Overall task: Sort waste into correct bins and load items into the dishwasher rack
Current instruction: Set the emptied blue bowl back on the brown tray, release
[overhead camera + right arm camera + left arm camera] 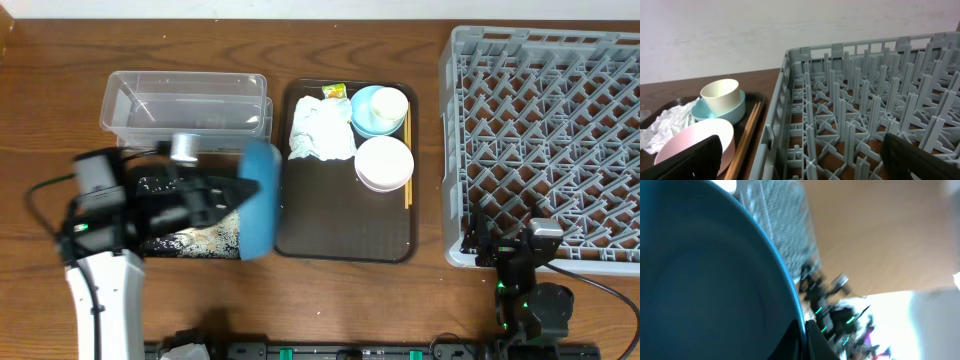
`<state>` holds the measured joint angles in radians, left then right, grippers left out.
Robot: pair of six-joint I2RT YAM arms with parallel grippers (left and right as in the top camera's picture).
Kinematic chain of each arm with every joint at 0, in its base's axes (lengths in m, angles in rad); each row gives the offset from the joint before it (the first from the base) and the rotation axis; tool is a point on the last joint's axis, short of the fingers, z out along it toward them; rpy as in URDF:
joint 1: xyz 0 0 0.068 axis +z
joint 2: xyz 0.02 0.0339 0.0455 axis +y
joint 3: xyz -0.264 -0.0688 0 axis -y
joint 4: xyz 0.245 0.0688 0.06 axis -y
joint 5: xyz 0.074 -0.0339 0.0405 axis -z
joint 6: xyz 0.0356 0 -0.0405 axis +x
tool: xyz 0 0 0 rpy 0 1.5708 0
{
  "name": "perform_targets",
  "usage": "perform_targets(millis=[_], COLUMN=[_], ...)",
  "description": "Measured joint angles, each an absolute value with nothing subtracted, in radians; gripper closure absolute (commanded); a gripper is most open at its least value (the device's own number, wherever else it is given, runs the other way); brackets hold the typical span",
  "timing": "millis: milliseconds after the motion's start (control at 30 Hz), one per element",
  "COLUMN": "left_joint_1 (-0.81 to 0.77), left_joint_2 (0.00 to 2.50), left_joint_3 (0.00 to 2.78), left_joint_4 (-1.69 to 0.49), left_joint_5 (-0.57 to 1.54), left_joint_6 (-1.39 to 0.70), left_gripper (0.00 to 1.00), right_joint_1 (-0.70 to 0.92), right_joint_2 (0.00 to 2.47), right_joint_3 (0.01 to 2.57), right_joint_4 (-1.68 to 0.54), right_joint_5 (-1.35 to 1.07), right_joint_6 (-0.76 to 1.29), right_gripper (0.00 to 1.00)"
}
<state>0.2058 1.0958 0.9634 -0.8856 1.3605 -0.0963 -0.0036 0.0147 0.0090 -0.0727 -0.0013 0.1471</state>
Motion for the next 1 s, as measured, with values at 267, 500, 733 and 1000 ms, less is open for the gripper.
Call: perform_targets(millis=[267,500,733,1000], left_joint_1=[-0.321,-0.685,-0.81,-0.817], left_joint_2=[1.13,1.251,1.43,1.476], left_joint_3=[0.962,0.962,0.962,0.962], left_joint_4=[-0.668,-0.53,-0.446,-0.411], left_joint_5=[0.799,0.355,0.174,0.161], left_joint_6=[-0.294,-0.344,-0.386,-0.411], left_gripper=[0.94,0.94,0.94,0.45], right_joint_1=[-0.004,-0.004,-0.004,-0.004], right_joint_2=[0.015,0.015,0.015,0.015], right_joint_3=[0.009,0.009,0.009,0.009], right_joint_4=[-0.073,-0.073,-0.073,-0.073], right_joint_5=[-0.002,-0.001,-0.001,-0.001], right_joint_6=[0.147,0.147,0.147,0.147], right_gripper=[0.01,0.01,0.01,0.01])
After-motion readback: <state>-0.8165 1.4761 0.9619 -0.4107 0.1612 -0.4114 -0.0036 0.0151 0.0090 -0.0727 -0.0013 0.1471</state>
